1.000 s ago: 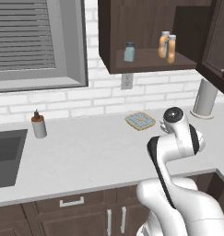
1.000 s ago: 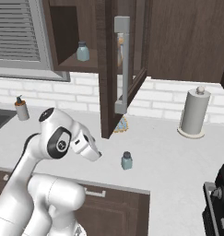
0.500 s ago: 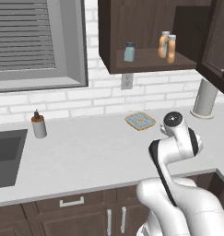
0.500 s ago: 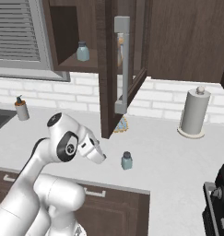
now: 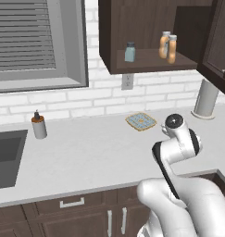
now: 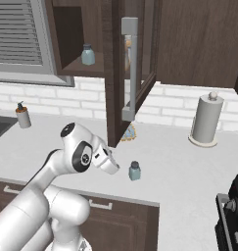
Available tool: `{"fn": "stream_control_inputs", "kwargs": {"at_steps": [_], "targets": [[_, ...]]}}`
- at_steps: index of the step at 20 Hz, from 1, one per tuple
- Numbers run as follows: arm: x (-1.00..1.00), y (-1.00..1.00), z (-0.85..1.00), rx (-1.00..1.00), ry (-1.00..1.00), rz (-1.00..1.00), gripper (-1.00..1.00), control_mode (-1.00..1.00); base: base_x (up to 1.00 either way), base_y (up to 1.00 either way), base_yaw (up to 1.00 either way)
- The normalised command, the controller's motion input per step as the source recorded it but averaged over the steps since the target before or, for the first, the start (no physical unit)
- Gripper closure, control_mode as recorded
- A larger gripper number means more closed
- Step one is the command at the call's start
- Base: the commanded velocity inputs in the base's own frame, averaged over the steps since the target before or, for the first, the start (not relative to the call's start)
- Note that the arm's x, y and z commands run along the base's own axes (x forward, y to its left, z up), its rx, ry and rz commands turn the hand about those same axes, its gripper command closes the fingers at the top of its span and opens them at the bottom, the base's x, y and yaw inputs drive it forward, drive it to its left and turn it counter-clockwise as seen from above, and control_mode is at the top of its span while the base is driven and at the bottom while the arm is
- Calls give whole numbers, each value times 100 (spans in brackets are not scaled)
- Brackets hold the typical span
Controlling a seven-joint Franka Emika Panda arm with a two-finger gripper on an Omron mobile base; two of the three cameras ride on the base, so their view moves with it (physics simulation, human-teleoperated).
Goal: Put the shaker and condiment bottle from the counter next to their counterparts in the cabinet.
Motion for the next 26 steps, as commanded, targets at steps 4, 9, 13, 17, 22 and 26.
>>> {"fn": "stream_control_inputs", "kwargs": {"at_steps": [4, 9, 13, 17, 22, 26], "targets": [[0, -16, -4, 3, 0, 0, -100, -100, 0, 0, 0], [0, -1, -20, 0, 0, 0, -100, -100, 0, 0, 0], [0, 0, -33, 0, 0, 0, -100, -100, 0, 0, 0], [0, 0, -22, 0, 0, 0, -100, -100, 0, 0, 0], [6, 0, -19, 0, 0, 0, -100, -100, 0, 0, 0], [4, -1, -12, 0, 0, 0, -100, -100, 0, 0, 0]]}}
